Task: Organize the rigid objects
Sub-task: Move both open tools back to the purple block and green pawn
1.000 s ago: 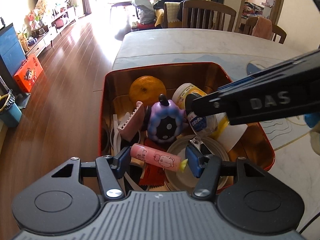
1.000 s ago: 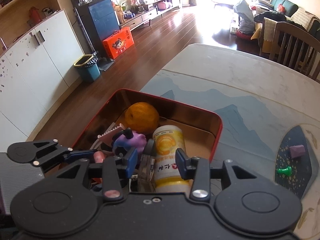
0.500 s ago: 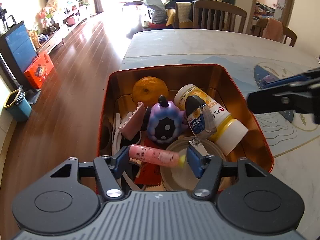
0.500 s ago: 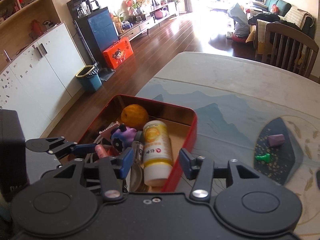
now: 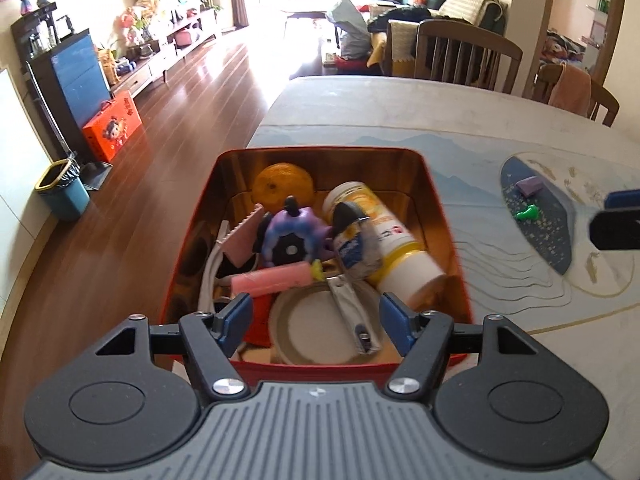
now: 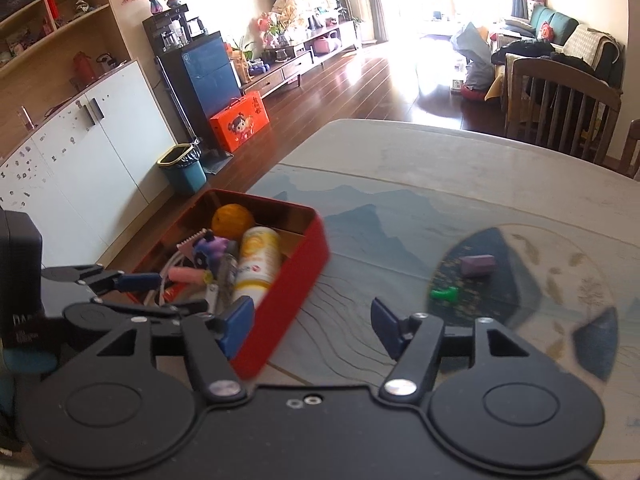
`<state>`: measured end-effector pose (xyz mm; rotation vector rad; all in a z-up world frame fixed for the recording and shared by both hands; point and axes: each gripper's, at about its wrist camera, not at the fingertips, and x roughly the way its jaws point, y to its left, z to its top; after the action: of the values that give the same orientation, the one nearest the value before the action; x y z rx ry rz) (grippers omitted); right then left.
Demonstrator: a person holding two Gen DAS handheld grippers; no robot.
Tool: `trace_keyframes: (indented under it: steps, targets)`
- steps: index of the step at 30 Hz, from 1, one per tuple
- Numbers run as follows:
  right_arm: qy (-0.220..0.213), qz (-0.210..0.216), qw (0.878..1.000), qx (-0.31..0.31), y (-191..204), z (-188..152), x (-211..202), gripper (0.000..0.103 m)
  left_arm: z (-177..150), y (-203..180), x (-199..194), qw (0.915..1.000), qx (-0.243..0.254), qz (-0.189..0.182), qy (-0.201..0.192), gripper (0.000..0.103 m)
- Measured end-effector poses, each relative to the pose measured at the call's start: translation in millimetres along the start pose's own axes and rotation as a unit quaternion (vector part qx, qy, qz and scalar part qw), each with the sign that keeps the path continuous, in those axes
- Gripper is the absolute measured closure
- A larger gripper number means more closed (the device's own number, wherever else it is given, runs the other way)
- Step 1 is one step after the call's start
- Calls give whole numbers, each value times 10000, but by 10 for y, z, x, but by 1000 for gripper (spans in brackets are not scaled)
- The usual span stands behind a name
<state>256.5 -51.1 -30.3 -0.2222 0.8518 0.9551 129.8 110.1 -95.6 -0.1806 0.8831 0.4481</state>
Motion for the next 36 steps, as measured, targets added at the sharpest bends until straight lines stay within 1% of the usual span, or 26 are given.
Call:
trace_keyframes:
  steps: [5, 11, 13, 15, 19, 21, 23, 27, 30, 32, 36]
  targets:
    - [-62, 7, 10000, 1, -338, -124, -246, 32, -8, -283, -160, 9999, -78, 39, -149, 33]
    - [-178, -40, 9998, -16, -703, -208, -492, 27, 49, -722, -322, 9993, 15, -41, -365, 27]
    - [-231, -63, 9997, -24, -815, -212, -565, 24, 76, -865, -353, 9991, 60, -79, -420, 26]
    - [-285, -107, 9995, -26, -909, -205, -623, 19, 98, -985, -371, 9988, 91, -142, -464, 21]
    - [-396, -137, 9991, 56, -1097, -191, -687, 11, 145, -1222, -373, 9980, 175, -211, -566, 20]
    - [-441, -132, 9988, 139, -1188, -175, -690, 5, 165, -1323, -348, 9977, 196, -265, -590, 19]
    - [-453, -130, 9987, 202, -1287, -166, -676, 2, 185, -1399, -317, 9973, 224, -330, -612, 19]
    - [-388, -218, 9986, 277, -1424, -103, -585, 1, 251, -1511, -241, 9966, 334, -443, -603, 19]
    - [-340, -323, 9987, 184, -1487, 10, -507, 1, 392, -1600, -144, 9948, 525, -535, -692, 19]
    - [-337, -421, 9984, 186, -1542, 122, -463, 1, 502, -1631, -70, 9940, 528, -605, -744, 19]
    - [-235, -481, 9982, 277, -1646, 328, -281, 1, 623, -1709, 138, 9940, 493, -711, -669, 19]
